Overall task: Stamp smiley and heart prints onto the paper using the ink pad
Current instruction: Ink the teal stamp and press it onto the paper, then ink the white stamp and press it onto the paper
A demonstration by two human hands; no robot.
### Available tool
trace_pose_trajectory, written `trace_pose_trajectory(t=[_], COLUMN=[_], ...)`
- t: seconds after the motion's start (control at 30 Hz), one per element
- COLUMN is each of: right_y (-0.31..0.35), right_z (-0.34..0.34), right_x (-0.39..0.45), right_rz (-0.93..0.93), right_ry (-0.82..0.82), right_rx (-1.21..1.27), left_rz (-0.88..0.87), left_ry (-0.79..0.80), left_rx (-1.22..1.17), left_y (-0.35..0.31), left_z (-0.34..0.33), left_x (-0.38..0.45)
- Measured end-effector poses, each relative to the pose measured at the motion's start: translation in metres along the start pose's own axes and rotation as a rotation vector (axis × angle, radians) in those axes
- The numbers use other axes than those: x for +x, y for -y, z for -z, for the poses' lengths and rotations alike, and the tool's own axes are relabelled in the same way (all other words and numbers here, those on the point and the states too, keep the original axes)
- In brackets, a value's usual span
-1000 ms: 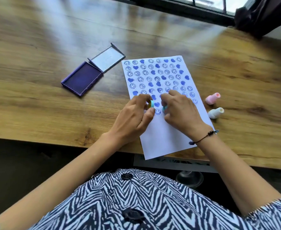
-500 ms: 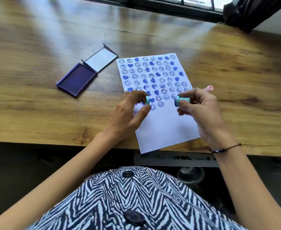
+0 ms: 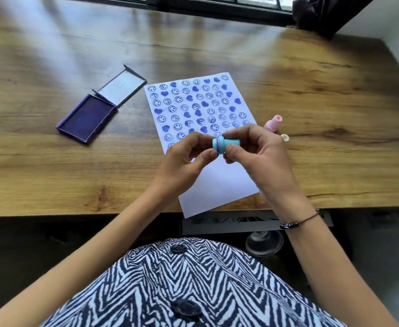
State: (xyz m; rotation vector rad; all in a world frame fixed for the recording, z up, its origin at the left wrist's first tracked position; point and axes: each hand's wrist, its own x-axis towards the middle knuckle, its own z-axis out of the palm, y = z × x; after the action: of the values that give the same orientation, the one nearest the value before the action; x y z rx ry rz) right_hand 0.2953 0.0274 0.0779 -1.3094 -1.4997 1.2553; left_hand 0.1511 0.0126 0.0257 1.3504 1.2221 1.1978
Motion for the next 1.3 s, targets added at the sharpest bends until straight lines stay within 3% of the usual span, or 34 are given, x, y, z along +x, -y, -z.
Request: trace_pose_trajectory(t=[0.23, 0.57, 0.63, 0.77, 0.9, 1.13, 1.3], right_y=[-0.009, -0.020, -0.024, -0.036, -0.052, -0.050, -0.038], right_z=[0.009, 0.031, 0.049, 0.095, 0.124, 0.117, 0.093], right_x=[-0.005, -0.012, -0.011, 0.001, 0.007, 0.017, 0.034], right_rz=[-0.006, -0.101, -0.118, -0.045, -0.132, -0.045, 0.035], right_ry=[-0.063, -0.220, -0.288, -0.464, -0.364, -0.270, -0.220], right_rx=[-0.007, 0.113, 0.006, -0.716, -1.145, -1.370, -1.146], left_rz=[0.006, -0.256, -0.277, -0.212, -0.161, -0.115, -0.051], left_ry=[0.046, 0.167, 0.230, 0.194, 0.252, 0.207, 0.155], left_rx=[0.024, 0.404, 0.455, 0.402, 0.396, 0.377, 0.363], left_y=[-0.005, -0.016, -0.018, -0.021, -0.020, -0.013, -0.012], left_z=[-0.012, -0.039, -0.054, -0.087, -0.105, -0.100, -0.092], left_x=[0.004, 0.023, 0.032, 0.049, 0.057, 0.059, 0.058])
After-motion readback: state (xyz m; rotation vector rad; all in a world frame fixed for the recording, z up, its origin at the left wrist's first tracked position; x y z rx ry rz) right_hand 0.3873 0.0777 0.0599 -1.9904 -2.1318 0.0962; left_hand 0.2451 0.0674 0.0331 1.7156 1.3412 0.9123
